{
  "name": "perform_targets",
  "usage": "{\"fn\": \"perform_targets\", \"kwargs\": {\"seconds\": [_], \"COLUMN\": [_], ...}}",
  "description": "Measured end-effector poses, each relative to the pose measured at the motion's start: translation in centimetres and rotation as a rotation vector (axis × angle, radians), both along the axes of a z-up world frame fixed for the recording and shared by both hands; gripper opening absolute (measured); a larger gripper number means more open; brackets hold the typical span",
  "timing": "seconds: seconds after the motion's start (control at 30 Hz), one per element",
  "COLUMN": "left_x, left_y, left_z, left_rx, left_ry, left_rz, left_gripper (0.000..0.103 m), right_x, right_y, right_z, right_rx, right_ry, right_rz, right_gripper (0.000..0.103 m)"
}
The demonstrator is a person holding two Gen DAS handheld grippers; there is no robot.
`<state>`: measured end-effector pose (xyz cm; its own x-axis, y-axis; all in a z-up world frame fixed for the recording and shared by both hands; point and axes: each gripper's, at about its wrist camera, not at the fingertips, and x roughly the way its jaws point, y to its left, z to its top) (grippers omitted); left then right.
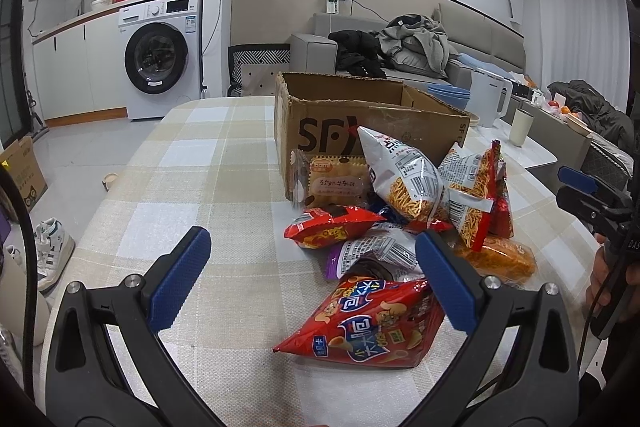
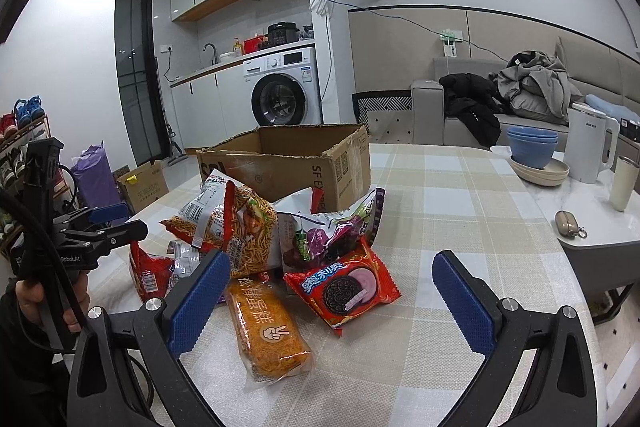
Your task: Organize snacks
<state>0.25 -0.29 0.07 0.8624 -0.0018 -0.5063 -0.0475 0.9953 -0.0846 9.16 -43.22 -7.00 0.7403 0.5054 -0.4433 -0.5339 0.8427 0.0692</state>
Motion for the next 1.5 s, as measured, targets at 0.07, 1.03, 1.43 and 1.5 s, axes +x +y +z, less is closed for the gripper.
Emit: {"fn": "perform_targets", "kwargs": {"seconds": [0.07, 1.03, 1.43, 1.5], "left_x": [0.0, -0.7, -1.8, -2.1], "left_y": [0.0, -0.4, -1.6, -1.9], "left_z": [0.0, 0.5, -0.6, -1.0], "left_rx": [-0.001, -0.025, 0.002, 0.018], "left_ry": [0.001, 0.003, 0.082, 0.1], "left_rz": [-0.002, -0.122, -0.225, -0.236], "left_gripper": [0.102, 0.102, 0.102, 0.102], "right_x": [0.0, 1.3, 1.1, 1.1], "right_y": [-0.1, 0.6, 2.8, 3.3], "right_z": [0.0, -0.6, -1.9, -2.3], "right_rx": [-0.001, -0.057, -0.076, -0.089], "right_ry": [0.001, 0.086, 0.203, 0.22], "right_rz": [-0.001, -0.001, 0.156, 0.177], "right_gripper": [0.103, 0.103, 0.1, 0.095]}}
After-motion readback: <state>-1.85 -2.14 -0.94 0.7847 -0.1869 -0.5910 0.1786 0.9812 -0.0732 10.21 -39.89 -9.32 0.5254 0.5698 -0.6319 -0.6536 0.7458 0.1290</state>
